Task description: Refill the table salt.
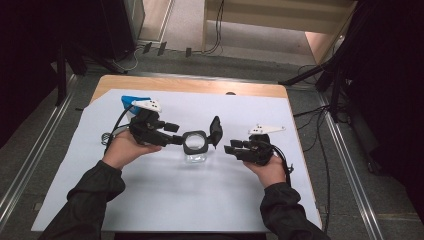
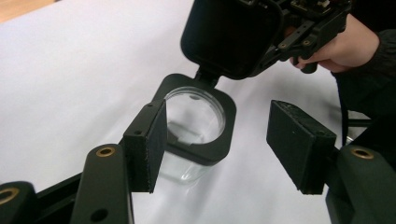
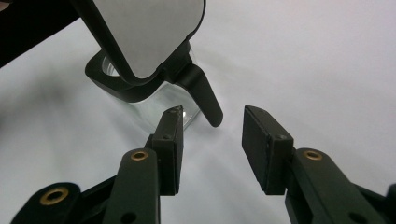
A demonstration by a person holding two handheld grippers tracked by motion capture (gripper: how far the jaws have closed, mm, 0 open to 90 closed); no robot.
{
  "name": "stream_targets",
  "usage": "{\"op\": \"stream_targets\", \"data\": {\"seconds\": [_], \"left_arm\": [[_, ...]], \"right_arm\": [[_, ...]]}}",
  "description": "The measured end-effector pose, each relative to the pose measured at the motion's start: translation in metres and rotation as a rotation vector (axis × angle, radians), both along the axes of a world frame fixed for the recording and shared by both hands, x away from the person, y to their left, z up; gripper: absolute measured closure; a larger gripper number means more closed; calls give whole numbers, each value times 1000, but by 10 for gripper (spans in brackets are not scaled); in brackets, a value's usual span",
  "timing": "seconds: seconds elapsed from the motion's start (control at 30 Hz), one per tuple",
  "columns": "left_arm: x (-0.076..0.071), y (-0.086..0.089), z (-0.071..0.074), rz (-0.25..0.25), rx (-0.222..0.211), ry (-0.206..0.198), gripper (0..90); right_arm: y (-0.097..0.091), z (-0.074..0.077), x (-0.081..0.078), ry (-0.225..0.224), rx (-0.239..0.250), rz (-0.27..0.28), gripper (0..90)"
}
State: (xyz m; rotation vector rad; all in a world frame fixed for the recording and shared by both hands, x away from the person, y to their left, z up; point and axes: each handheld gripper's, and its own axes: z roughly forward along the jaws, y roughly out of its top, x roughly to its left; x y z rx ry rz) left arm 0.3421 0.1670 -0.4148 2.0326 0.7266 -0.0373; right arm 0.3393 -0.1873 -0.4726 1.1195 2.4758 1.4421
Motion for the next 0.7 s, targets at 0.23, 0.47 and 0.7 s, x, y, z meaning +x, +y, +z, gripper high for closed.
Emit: {"op": "stream_targets", "data": {"seconds": [0.23,0.47,0.7], "left_arm": [[-4,20,0,53,9,-11,363],[-10,38,-1,97,12,-7,358],[-15,55,-3,150,23,-1,381]], "right_arm": [[2,3,2,3,-17,28,487],[5,9,8,-49,3,24,358],[11,13,12,-59,-5,21,305]]}}
